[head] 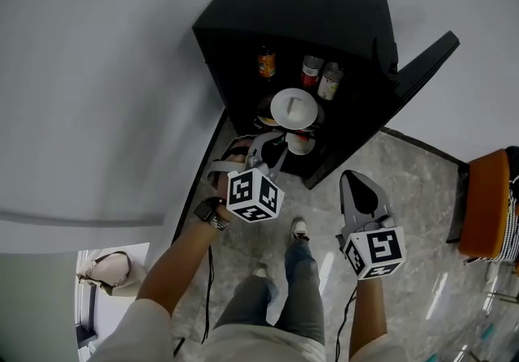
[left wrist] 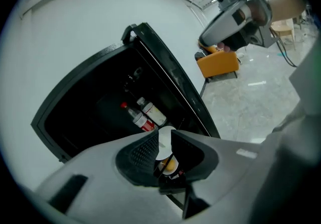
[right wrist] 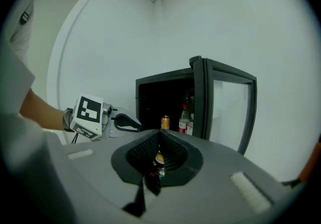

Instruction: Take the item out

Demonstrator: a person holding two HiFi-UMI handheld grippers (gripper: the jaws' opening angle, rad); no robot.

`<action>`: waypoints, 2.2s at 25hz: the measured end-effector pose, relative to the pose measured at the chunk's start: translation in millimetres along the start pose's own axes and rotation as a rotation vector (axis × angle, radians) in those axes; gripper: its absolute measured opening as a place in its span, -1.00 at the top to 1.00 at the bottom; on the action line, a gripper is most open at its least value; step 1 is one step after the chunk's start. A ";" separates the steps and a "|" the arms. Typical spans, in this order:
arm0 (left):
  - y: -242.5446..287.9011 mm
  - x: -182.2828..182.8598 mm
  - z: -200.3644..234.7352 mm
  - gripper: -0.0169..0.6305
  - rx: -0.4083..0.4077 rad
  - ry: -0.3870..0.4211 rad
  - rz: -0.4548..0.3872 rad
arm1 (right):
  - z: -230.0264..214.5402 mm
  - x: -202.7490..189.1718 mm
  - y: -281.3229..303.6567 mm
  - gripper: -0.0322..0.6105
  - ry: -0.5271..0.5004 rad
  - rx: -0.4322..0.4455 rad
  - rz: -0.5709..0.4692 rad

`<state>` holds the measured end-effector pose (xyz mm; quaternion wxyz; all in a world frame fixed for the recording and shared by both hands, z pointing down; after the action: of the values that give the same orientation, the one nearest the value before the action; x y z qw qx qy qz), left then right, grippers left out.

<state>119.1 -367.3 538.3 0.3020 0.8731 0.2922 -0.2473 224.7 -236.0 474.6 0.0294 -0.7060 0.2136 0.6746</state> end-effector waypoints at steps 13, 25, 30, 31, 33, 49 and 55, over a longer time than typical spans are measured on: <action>92.1 -54.2 -49.8 0.64 -0.035 0.163 0.053 | -35.8 -64.3 22.8 0.88 0.041 -0.017 0.022; 156.4 -85.4 -83.5 0.51 0.044 0.399 0.043 | -53.5 -101.7 48.4 0.88 0.040 0.008 0.031; 172.0 -86.9 -87.2 0.51 0.112 0.498 0.026 | -56.8 -114.1 51.9 0.88 0.047 0.012 0.036; 174.2 -88.0 -86.7 0.51 0.123 0.508 0.029 | -57.2 -115.3 52.4 0.88 0.046 0.014 0.037; 177.7 -90.0 -85.9 0.52 0.142 0.521 0.032 | -58.1 -116.5 53.1 0.88 0.043 0.017 0.041; 178.7 -89.0 -89.7 0.90 0.300 0.635 -0.023 | -60.8 -126.6 40.6 0.88 0.082 0.001 0.073; 165.1 -86.7 -89.9 0.90 0.301 0.641 -0.025 | -62.5 -122.2 31.1 0.88 0.093 -0.015 0.078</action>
<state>189.7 -445.0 716.7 0.0599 0.9374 0.3431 -0.0048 273.0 -252.7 605.6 -0.0125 -0.7280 0.2370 0.6432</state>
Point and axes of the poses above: the fingertips, and each gripper's own axes: y forward along the fingers, z to its left, x out of its top, the point moved 4 cm from there along -y, backward along the fingers, and after that the axes turned 12 degrees about x, right-handed, at the moved point
